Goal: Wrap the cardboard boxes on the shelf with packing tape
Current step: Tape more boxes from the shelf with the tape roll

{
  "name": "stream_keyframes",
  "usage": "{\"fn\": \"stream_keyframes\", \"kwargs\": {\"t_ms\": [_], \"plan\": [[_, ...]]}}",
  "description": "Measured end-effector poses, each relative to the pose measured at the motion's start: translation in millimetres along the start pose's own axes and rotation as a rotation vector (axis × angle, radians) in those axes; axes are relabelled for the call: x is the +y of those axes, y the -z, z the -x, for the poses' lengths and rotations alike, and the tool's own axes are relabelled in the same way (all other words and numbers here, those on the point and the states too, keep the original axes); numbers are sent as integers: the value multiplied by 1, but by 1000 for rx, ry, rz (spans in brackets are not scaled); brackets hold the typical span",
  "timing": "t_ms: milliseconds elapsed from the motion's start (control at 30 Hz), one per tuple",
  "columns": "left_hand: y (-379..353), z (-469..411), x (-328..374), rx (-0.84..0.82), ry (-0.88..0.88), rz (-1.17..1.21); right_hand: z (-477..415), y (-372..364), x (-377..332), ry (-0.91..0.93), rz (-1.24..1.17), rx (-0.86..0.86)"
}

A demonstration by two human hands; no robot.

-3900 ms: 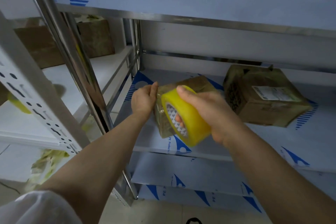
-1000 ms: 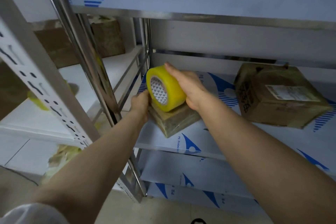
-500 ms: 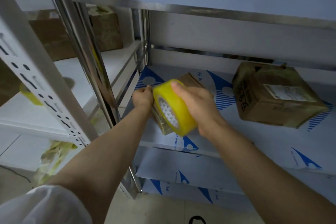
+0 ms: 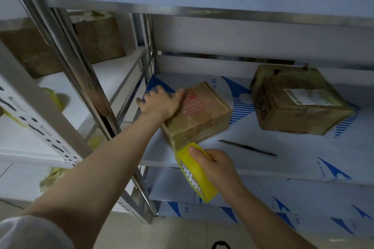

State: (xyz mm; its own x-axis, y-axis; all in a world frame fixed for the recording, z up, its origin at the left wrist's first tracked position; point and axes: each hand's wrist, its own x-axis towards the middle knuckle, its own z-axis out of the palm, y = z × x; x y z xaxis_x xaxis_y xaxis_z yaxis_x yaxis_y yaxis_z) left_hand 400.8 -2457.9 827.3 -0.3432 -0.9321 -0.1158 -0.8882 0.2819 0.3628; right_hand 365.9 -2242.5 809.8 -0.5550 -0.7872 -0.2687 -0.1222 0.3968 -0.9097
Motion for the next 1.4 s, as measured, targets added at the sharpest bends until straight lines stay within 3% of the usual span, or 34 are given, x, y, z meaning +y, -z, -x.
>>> {"fn": "stream_keyframes", "kwargs": {"t_ms": [67,267,400,500,667,833,900,967,1000,1067,1100,1133,1200,1267,1333,1400], "plan": [[-9,-5,2,-23,-51,-111,-1,0,3,-19,-6,4],[-3,-24,-5,143,-177,-97,-7,-3,5,-23,13,24],[7,-16,2,-52,-44,-78,-9,-6,6,-45,-72,7],[0,32,13,-160,-157,-243,-8,-6,5,-43,-111,25],[-22,58,10,4,-335,-359,-6,-6,0,-30,-133,23],[-18,58,2,178,-524,-304,-3,-11,-5,-128,-226,-68],[-13,58,1,123,-541,-141,-6,-16,-7,-213,-284,-91],[-3,64,4,122,-445,297,-7,-18,-12,-252,-304,-109],[0,69,4,204,-359,528,-8,-18,-13,-263,-320,-113],[7,84,0,349,-154,750,-11,-17,-12,-302,-366,-114],[9,91,-4,283,-36,804,-11,-17,-13,-307,-386,-122],[7,96,-10,116,110,857,-11,-17,-12,-309,-397,-141],[8,110,-16,-339,387,986,-12,-18,-13,-305,-398,-182],[7,117,-19,-655,473,1135,-10,-19,-16,-254,-400,-245],[7,119,-15,-790,448,1223,-10,-17,-18,-163,-318,-311],[10,120,-9,-802,431,1231,-10,-7,-22,-63,-176,-289]]}}
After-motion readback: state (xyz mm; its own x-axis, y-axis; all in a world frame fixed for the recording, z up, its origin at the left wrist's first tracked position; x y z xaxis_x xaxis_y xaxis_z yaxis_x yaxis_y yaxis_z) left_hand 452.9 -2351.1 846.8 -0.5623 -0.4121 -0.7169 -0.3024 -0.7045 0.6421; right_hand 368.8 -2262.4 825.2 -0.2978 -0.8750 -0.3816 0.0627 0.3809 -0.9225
